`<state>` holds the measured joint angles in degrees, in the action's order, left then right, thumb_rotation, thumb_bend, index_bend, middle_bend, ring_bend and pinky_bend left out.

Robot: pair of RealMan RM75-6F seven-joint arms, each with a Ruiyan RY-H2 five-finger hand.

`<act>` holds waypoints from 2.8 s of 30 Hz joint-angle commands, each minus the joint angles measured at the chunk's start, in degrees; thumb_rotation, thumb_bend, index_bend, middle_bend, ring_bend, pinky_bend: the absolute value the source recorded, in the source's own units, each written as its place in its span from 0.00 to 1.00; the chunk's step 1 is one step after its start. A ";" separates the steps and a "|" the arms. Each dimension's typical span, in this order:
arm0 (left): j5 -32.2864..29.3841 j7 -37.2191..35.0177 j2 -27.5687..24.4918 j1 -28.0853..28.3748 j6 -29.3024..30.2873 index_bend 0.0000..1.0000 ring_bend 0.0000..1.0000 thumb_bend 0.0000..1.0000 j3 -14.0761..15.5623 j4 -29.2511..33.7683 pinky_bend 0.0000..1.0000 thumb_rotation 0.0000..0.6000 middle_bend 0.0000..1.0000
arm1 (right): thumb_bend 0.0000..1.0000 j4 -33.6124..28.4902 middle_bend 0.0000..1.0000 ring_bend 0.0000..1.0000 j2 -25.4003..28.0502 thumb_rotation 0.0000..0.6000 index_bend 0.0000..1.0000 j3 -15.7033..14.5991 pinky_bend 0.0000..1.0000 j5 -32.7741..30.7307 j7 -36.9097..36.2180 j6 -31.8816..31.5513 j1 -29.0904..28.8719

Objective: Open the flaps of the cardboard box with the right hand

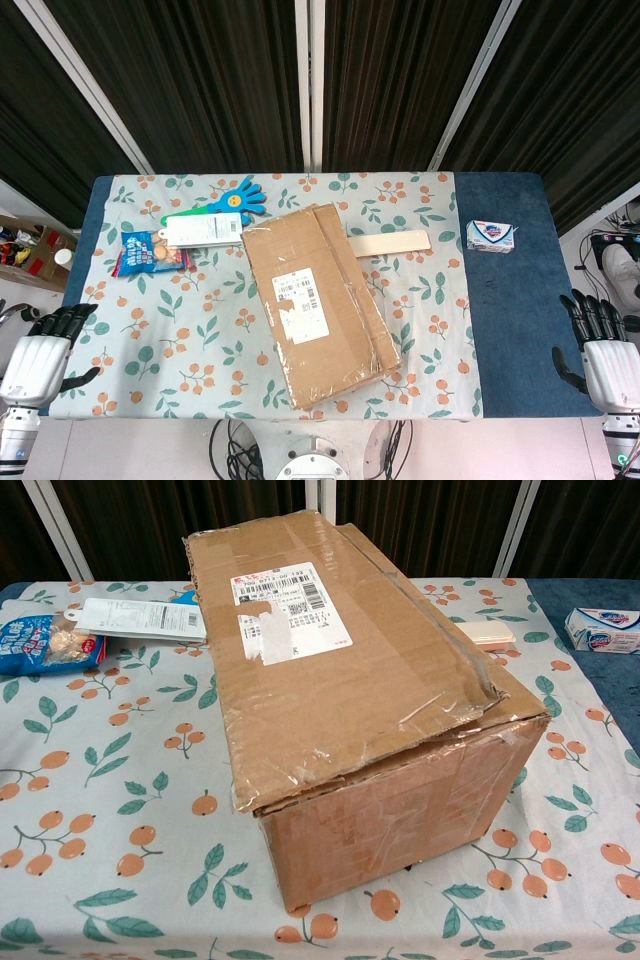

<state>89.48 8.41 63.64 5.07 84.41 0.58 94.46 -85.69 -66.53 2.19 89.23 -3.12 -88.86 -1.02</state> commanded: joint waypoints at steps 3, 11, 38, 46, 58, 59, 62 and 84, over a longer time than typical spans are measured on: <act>-0.45 -0.36 0.93 0.43 -0.32 0.15 0.16 0.00 -0.53 -0.68 0.25 1.00 0.17 | 0.34 1.57 0.00 0.00 -0.39 1.00 0.00 0.44 0.00 -0.80 -1.06 0.53 -0.34; -0.53 -0.20 0.75 0.36 0.37 0.15 0.16 0.00 -0.93 -0.51 0.25 1.00 0.17 | 0.34 1.76 0.00 0.00 0.15 1.00 0.00 1.26 0.00 -1.46 -1.83 1.04 -0.94; 2.38 -0.48 -5.24 4.74 -0.52 0.15 0.16 0.00 -4.07 3.55 0.25 1.00 0.17 | 0.34 1.32 0.00 0.00 0.26 1.00 0.00 1.43 0.00 -0.53 -0.82 0.78 -1.67; 1.45 -0.64 -3.96 4.56 -1.59 0.15 0.16 0.00 -3.02 3.23 0.25 1.00 0.17 | 0.34 -10.76 0.00 0.00 7.31 1.00 0.00 5.22 0.00 6.66 9.54 4.20 -9.65; 1.23 -2.03 -3.66 2.69 -0.13 0.16 0.16 0.00 -1.51 2.32 0.25 1.00 0.17 | 0.01 -16.83 0.00 0.00 -0.47 1.00 0.00 13.78 0.00 0.26 27.47 24.65 -29.78; 1.15 -2.20 -3.55 2.59 -0.06 0.16 0.16 0.00 -1.47 2.12 0.25 1.00 0.17 | 0.00 -15.51 0.00 0.00 -2.32 1.00 0.00 13.78 0.00 0.28 27.97 25.28 -31.03; 1.05 -2.59 -3.23 2.32 0.29 0.16 0.16 0.00 -1.41 1.72 0.25 1.00 0.17 | 0.00 -13.17 0.00 0.00 -5.76 1.00 0.00 13.27 0.00 1.09 27.88 26.19 -33.28; -0.25 -4.62 -2.93 1.42 0.15 0.16 0.16 0.00 -1.02 -0.83 0.25 1.00 0.17 | 0.00 -7.85 0.00 0.00 -17.34 1.00 0.00 11.44 0.00 -0.38 26.32 26.42 -39.56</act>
<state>89.23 3.79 60.71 6.49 84.56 -0.44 93.64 -93.58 -83.47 13.49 89.09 23.64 -62.25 -40.36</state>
